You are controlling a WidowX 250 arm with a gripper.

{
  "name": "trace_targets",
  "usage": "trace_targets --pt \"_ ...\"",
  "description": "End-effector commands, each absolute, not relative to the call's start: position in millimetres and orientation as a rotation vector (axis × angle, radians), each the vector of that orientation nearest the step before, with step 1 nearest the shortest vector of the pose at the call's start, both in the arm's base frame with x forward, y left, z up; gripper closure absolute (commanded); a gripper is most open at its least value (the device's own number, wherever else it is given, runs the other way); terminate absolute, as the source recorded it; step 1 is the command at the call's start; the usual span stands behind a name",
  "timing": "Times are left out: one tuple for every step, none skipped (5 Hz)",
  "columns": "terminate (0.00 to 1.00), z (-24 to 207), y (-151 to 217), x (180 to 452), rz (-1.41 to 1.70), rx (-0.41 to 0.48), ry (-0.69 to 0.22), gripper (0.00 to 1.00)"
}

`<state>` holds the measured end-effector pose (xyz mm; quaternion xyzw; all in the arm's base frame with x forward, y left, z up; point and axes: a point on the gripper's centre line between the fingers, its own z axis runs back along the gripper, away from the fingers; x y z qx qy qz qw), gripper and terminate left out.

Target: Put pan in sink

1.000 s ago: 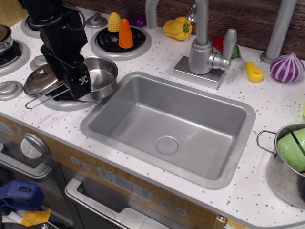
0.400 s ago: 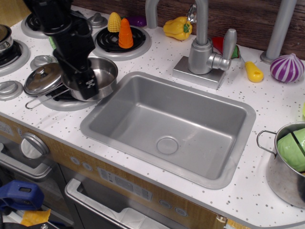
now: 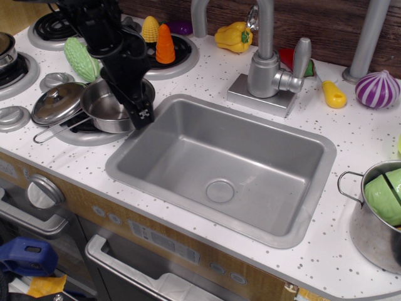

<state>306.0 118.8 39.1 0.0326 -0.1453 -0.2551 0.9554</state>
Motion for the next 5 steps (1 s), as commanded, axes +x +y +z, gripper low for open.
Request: trace_targets --pt "0.00 39.0 123.6 314.5 -0.543 0.083 -0.341 0.00" --pt "0.00 29.2 126.0 312.4 -0.557 0.073 -0.338 0.00" --pt "0.00 25.1 127.1 309.9 -0.559 0.062 -0.339 1.00" --pt "0.00 28.3 122.8 310.5 -0.557 0.070 -0.322 1.00" --pt "0.00 38.5 102.3 313.9 -0.540 0.082 -0.295 1.00"
